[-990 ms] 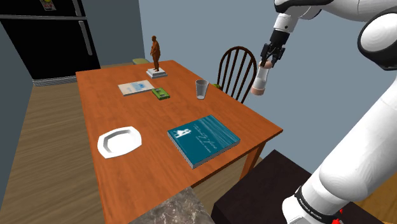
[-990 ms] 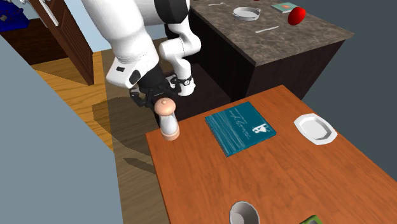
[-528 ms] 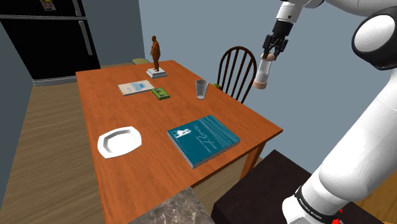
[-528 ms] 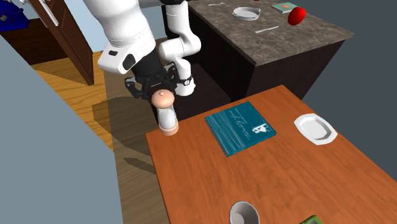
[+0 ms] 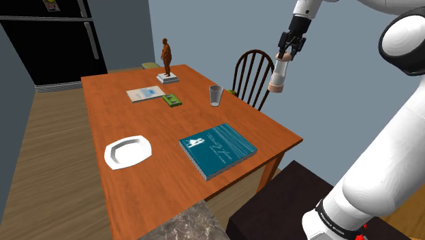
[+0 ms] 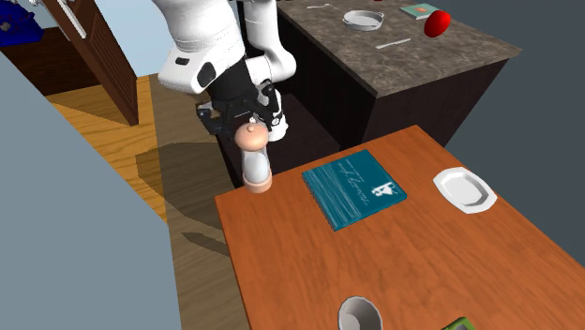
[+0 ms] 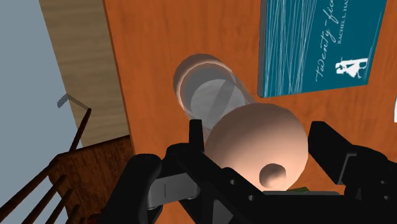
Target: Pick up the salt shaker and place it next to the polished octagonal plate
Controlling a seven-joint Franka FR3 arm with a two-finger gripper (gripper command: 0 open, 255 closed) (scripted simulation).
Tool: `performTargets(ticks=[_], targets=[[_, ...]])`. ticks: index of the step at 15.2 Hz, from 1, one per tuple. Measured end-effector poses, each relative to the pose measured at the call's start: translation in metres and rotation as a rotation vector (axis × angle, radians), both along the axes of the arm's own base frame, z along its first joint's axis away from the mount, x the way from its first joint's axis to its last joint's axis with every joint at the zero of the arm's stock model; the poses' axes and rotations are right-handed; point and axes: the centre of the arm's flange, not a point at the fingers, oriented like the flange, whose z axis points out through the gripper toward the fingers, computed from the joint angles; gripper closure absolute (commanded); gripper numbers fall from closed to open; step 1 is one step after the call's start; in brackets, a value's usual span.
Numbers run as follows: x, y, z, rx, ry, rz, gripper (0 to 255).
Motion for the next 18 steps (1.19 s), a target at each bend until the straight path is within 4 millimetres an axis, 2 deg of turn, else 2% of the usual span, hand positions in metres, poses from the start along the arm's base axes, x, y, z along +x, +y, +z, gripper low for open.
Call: performTargets(ticks=[3,18], targets=[[0.013,0.030,-0.009,0.000,0.000,0.000,255],[0.074,0.217,-0.061,0.000,0.001,0.001,255]])
